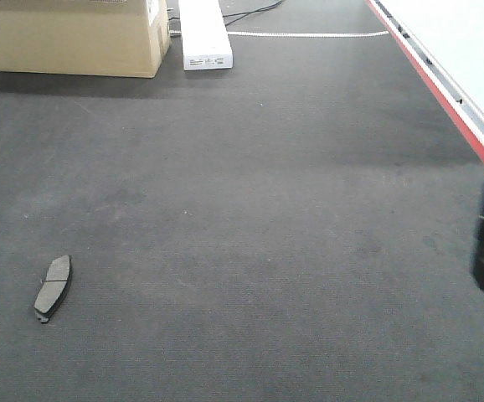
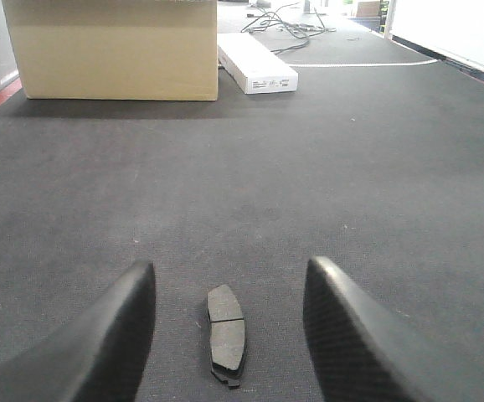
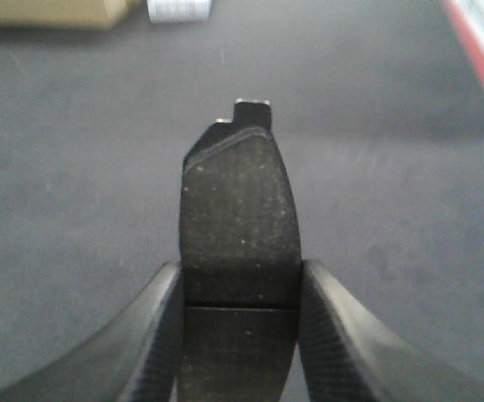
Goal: Move and align brake pads A on conveyor
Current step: 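Lower the right gripper's brake pad onto the belt and release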
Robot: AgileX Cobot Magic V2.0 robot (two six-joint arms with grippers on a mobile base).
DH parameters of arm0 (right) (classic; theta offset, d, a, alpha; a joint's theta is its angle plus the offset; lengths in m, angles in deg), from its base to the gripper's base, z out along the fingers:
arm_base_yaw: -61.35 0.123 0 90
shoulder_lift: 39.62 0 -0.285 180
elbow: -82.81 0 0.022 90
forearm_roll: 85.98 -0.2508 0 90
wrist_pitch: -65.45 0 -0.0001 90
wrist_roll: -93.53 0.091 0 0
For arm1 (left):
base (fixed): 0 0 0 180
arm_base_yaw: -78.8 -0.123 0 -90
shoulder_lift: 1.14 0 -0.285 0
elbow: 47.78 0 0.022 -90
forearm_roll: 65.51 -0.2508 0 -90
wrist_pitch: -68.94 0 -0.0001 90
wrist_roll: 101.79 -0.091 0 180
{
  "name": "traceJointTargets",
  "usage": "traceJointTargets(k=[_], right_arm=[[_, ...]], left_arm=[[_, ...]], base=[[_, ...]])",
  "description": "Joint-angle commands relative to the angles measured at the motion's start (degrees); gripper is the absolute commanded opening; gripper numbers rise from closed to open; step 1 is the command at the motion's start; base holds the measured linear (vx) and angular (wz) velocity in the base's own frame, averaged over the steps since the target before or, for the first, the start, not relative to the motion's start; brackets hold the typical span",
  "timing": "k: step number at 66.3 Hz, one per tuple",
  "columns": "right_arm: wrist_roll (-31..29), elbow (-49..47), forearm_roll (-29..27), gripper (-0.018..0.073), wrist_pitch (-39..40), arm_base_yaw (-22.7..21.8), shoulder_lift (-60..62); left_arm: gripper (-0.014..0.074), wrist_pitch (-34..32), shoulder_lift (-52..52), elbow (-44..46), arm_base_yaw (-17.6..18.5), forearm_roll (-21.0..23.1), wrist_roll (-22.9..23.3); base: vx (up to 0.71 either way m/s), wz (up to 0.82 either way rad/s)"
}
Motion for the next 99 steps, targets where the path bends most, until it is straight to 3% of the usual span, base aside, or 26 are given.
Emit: traceJointTargets(k=[1, 30, 65, 78, 92, 99], right_arm=[[0.1, -6.6, -1.1, 0.0007, 0.8, -0.2, -8.2], [-1.6, -22.7, -2.4, 0.0031, -10.1, -0.2, -44.3], [-3.6, -37.1, -2.3, 0.0087, -18.7, -0.2, -62.9], [-3.3, -40.7, -2.4, 0.0174, -22.0, -0.2, -66.4], [-3.1, -41.5, -0.4, 0.0378, -22.2, -0.2, -67.0], [-2.6, -41.5, 0.3, 0.0429, -21.2, -0.2, -65.1]], left_arm=[[0.0394, -4.7, -0.6, 1.4, 0.4, -0.1, -0.1], [0.0394, -4.7, -0.6, 1.4, 0.4, -0.1, -0.1], [0.0394, -4.7, -0.6, 1.4, 0.4, -0.1, -0.1], [0.0394, -4.7, -0.6, 1.4, 0.4, -0.1, -0.1], [0.0394, -4.7, -0.6, 1.4, 0.4, -0.1, -0.1], [0.0394, -4.7, -0.6, 1.4, 0.4, -0.1, -0.1]], base=[[0.00, 0.00], [0.00, 0.00], [0.00, 0.00], [0.00, 0.00], [0.00, 0.00], [0.00, 0.00]])
